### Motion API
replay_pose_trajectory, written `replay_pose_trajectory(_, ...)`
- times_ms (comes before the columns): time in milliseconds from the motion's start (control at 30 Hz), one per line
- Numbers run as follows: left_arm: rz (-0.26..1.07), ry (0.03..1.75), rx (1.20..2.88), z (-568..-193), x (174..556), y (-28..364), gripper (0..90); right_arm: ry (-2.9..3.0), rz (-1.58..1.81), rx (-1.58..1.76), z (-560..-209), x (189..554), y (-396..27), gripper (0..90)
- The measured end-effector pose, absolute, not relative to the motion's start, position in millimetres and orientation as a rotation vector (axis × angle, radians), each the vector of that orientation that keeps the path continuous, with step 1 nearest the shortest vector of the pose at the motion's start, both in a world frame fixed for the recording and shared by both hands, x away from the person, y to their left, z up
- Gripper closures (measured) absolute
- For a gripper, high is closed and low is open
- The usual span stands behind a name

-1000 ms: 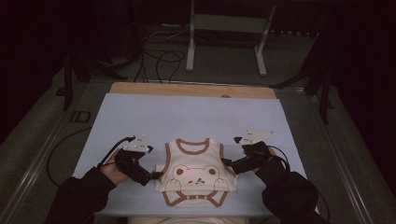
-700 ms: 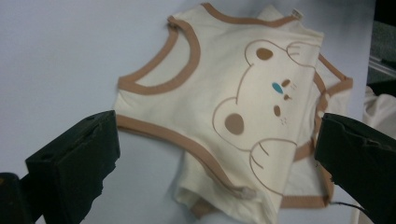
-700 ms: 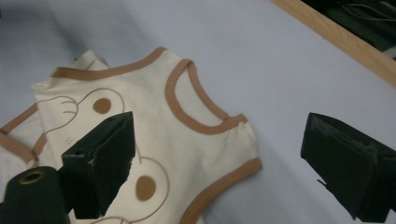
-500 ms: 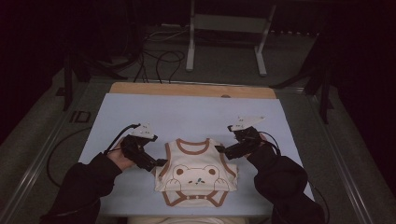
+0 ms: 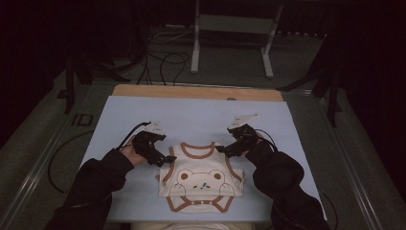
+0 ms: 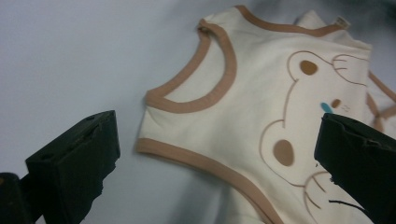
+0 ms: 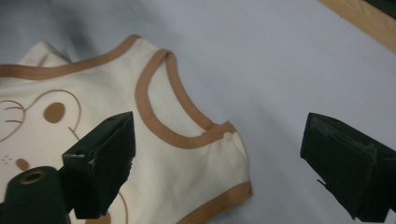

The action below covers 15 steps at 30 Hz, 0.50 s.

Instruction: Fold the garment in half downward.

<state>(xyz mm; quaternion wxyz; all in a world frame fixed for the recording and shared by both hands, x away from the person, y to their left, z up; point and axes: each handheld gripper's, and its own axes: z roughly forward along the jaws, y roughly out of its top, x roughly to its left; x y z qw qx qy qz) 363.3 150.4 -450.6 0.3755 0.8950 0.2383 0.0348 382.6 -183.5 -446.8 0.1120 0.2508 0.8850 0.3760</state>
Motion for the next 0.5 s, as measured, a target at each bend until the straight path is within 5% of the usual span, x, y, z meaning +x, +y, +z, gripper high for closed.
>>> replay_pose_trajectory(500,0.075,0.664,2.298,-477,386,140,1.0,2.645,1.085,0.769,-471,397,-182,12.6)
